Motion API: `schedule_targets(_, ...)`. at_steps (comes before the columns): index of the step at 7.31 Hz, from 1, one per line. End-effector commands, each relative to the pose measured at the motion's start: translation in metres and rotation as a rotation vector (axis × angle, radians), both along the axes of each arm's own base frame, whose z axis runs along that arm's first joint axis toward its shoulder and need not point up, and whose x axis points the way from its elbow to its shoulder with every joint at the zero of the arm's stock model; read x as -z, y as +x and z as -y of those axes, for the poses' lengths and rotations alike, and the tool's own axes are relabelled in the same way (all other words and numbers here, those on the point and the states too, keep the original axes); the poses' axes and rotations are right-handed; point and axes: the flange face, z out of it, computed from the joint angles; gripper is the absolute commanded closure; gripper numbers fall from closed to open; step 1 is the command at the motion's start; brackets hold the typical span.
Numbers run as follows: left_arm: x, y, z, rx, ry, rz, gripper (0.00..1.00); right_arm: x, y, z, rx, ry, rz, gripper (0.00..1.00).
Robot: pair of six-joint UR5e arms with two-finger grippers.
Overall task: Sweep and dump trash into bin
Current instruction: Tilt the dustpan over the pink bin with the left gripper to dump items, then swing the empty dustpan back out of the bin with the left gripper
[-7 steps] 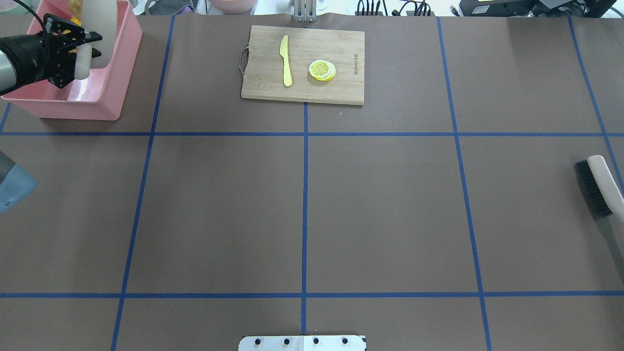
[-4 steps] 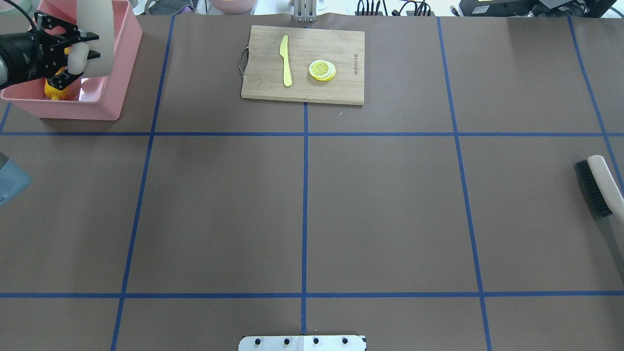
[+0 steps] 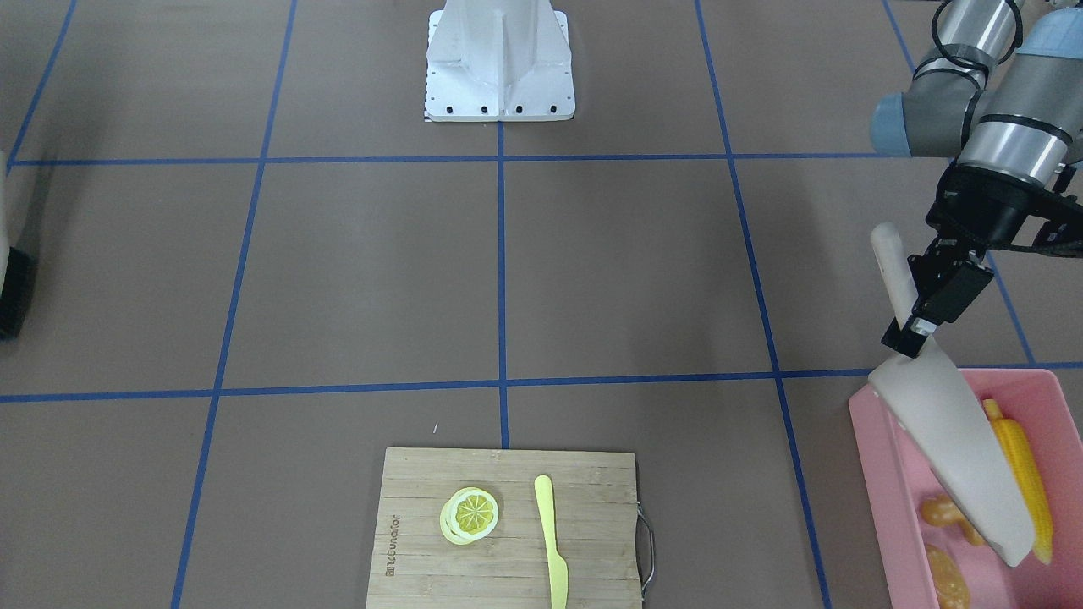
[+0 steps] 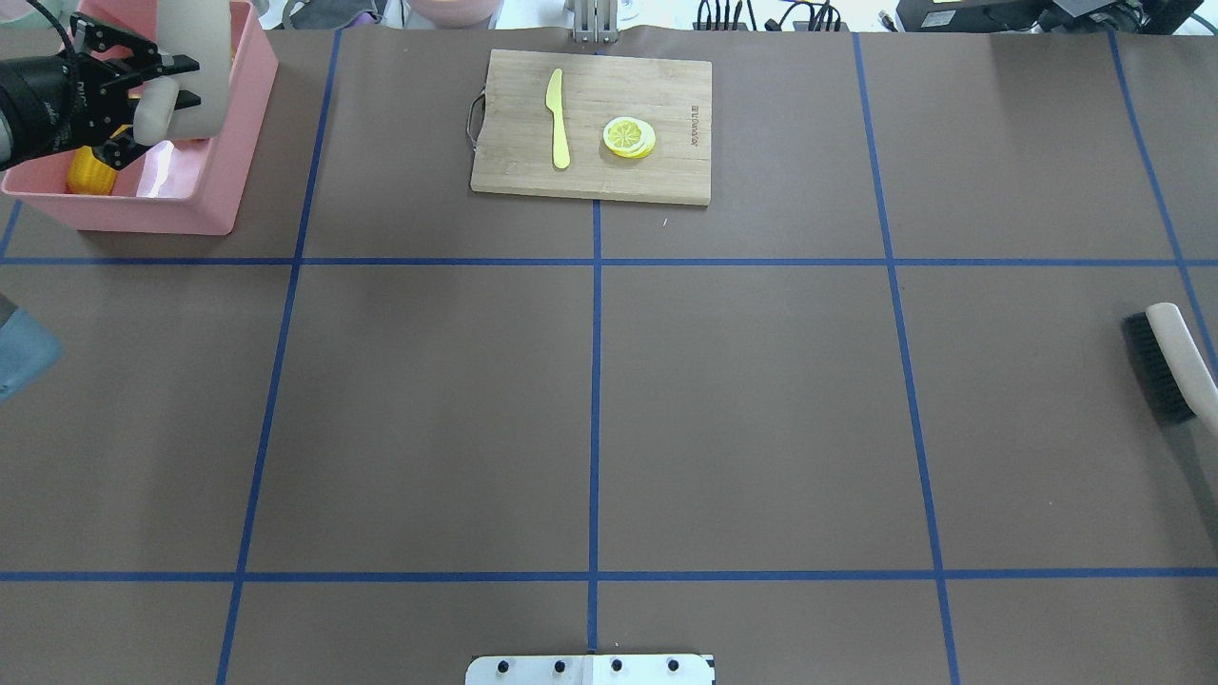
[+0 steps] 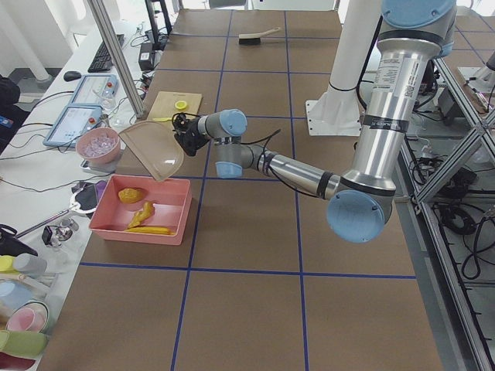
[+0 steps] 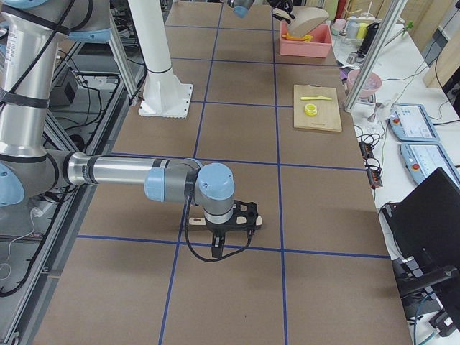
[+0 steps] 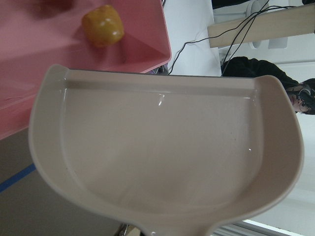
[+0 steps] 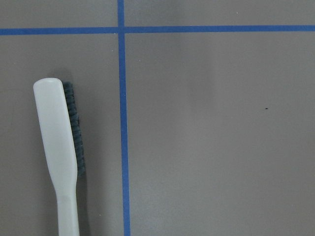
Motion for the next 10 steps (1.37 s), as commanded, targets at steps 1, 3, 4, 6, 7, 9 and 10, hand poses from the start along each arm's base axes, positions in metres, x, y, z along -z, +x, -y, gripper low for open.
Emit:
schedule_targets(1, 0.009, 0.005, -0.005, -0.061, 0.265, 0.259, 1.00, -0.002, -0.001, 0.000, -0.001, -0.002, 0.007, 0.00)
schedule_targets(3, 0.016, 0.024, -0.021, -0.307, 0.303, 0.231, 1.00, -0.005, 0.000, 0.001, 0.002, -0.003, -0.003, 0.00)
schedule_targets(4, 0.020, 0.026, -0.023, -0.336, 0.317, 0.225, 1.00, -0.007, 0.000, 0.000, 0.003, -0.008, -0.005, 0.00)
schedule_targets(6, 0.025, 0.027, -0.028, -0.374, 0.477, 0.325, 1.00, -0.001, 0.000, 0.002, 0.000, 0.007, -0.001, 0.00)
schedule_targets(7, 0.031, 0.028, -0.026, -0.372, 0.598, 0.408, 1.00, -0.003, 0.001, 0.002, 0.002, 0.003, -0.007, 0.00)
schedule_targets(9, 0.031, 0.028, -0.028, -0.386, 0.705, 0.482, 1.00, -0.008, 0.000, 0.001, 0.002, -0.009, -0.003, 0.00)
schedule_targets(10, 0.038, 0.027, -0.030, -0.380, 0.947, 0.654, 1.00, -0.007, 0.000, 0.001, 0.003, -0.006, -0.003, 0.00)
